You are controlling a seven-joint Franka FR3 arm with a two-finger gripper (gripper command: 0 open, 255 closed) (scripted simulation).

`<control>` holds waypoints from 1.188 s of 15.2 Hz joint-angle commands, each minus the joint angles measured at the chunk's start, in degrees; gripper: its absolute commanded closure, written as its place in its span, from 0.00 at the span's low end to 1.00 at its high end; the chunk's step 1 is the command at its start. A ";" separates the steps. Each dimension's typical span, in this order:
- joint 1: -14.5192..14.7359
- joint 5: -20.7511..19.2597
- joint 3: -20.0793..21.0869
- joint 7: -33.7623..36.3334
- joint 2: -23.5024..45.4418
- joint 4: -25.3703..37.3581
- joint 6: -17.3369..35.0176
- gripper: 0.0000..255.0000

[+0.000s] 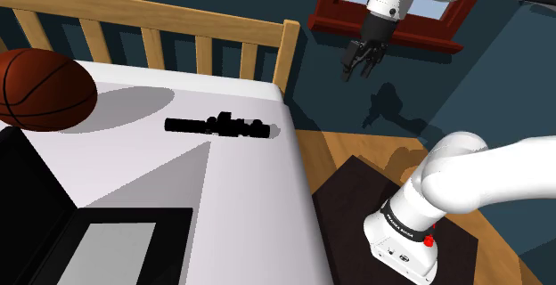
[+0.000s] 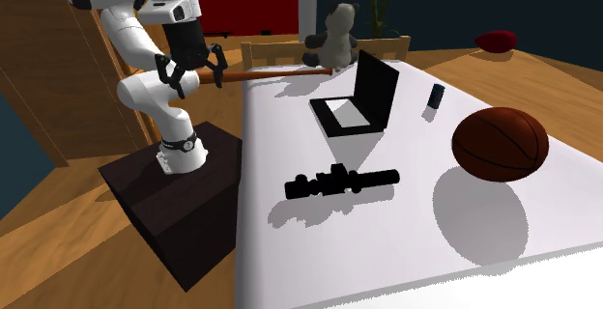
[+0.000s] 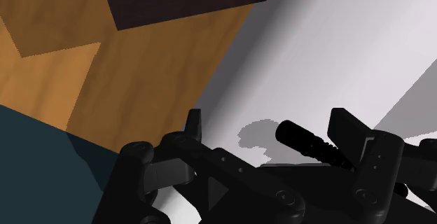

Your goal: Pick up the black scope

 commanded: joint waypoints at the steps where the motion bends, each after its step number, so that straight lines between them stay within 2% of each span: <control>1: 0.00 0.00 0.00 0.00 0.00 0.00 0.00 0.00; 9: 3.24 1.39 4.48 2.50 14.75 2.61 12.13 0.00; 18: 5.69 0.22 9.18 5.83 33.26 10.93 22.10 0.00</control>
